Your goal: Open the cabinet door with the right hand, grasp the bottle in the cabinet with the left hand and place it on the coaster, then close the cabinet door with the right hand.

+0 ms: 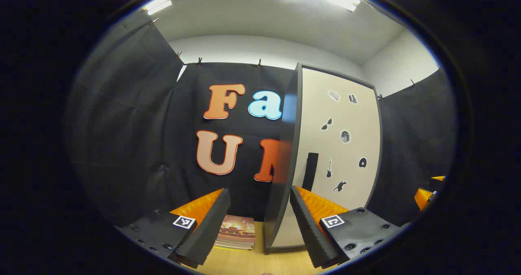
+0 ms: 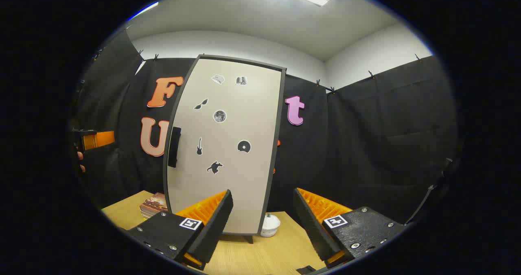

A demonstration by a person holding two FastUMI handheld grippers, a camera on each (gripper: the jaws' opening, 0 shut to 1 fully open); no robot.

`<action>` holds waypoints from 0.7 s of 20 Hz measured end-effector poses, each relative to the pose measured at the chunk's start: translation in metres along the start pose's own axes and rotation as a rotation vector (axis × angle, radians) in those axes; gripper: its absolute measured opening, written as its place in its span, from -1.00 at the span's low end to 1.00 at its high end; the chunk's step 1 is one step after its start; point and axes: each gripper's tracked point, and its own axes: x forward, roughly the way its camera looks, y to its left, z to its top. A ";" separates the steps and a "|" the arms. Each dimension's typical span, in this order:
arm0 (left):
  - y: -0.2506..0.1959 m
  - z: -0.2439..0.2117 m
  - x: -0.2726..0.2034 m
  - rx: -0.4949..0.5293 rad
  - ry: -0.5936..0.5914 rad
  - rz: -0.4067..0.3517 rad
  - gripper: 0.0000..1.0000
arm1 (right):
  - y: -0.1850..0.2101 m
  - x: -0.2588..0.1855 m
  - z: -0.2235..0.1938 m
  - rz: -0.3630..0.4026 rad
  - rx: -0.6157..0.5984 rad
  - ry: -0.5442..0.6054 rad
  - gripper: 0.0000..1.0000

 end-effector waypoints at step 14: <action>-0.049 -0.004 -0.020 0.092 0.012 0.012 0.86 | 0.002 0.025 -0.006 0.169 0.042 -0.007 0.87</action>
